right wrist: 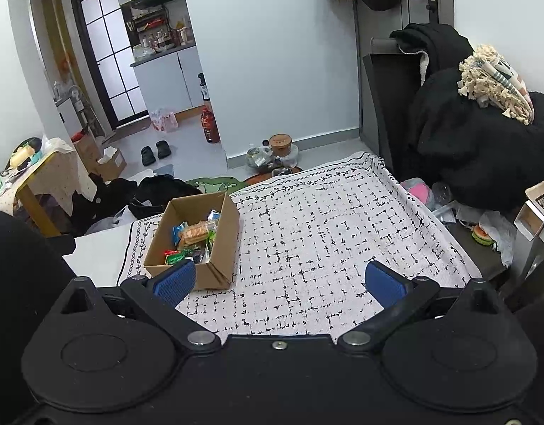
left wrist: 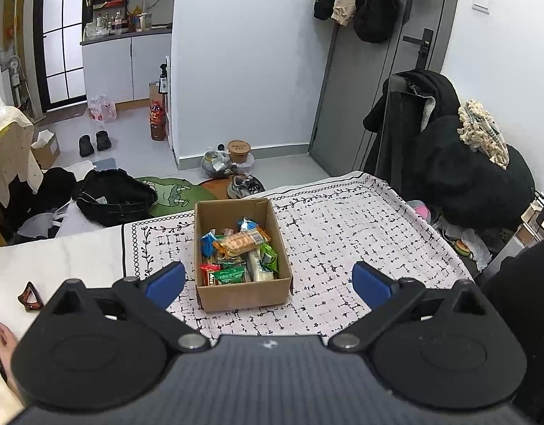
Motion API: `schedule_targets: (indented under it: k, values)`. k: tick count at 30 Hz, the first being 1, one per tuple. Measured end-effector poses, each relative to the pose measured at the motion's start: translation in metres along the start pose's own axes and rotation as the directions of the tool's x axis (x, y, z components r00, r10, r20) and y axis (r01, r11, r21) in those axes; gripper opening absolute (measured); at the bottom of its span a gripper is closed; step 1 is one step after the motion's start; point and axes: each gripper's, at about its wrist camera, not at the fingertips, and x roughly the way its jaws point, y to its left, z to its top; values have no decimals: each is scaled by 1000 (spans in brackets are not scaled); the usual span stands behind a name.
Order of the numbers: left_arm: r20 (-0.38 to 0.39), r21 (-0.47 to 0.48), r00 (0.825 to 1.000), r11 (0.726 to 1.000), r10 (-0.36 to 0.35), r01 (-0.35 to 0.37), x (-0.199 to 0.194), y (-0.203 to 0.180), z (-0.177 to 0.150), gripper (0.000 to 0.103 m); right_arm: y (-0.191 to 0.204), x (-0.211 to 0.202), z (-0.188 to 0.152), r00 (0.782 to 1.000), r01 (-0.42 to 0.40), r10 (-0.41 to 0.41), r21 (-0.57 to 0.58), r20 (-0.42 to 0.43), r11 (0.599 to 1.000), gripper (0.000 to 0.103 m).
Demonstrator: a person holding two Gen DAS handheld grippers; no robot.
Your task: Organize snacks
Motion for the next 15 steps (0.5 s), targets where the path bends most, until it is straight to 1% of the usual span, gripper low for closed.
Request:
schedule_targets:
  k: [15]
  values:
    - [-11,3,1000,1000,-10,10,0,-1,0,97,1,0,0,1000,-3,3,-21,7,1000,103]
